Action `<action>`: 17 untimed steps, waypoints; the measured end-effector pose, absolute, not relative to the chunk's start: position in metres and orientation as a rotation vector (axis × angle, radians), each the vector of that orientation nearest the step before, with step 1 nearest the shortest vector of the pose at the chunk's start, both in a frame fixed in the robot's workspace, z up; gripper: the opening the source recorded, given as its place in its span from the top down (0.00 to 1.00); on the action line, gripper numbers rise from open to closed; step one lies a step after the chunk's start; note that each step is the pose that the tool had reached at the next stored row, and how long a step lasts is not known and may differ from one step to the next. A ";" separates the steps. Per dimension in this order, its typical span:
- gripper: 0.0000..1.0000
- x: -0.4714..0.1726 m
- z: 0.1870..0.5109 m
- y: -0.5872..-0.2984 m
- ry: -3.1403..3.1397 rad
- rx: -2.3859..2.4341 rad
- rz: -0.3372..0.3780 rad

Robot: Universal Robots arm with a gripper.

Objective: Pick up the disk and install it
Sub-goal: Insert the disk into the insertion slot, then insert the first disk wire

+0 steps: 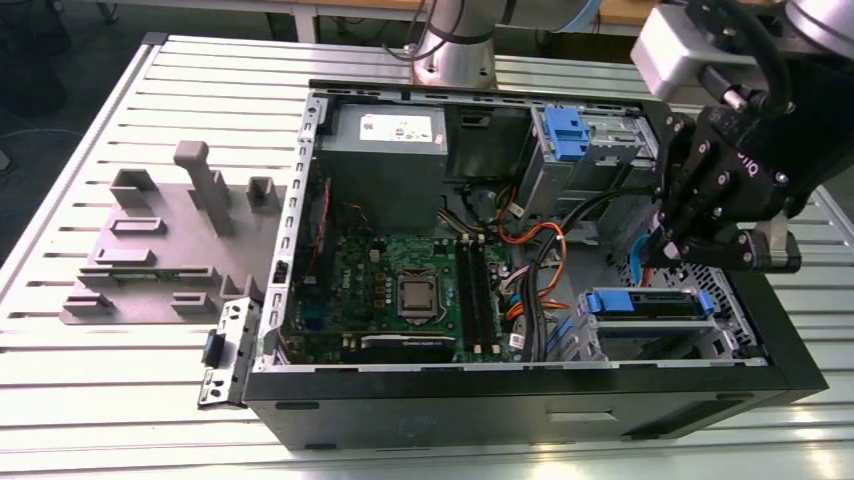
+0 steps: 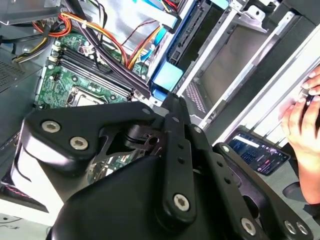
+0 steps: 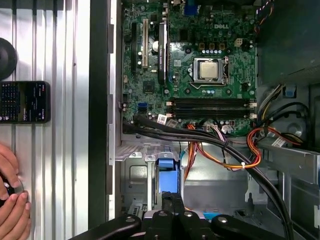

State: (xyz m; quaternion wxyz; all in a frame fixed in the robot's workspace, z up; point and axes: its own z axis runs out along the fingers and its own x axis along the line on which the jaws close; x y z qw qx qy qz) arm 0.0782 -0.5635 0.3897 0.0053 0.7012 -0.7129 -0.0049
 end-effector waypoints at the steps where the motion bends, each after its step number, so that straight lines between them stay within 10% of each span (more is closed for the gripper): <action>1: 0.89 0.078 0.388 -0.564 -2.232 2.196 -0.015; 17: 0.89 0.078 0.370 -0.564 -2.232 2.196 -0.015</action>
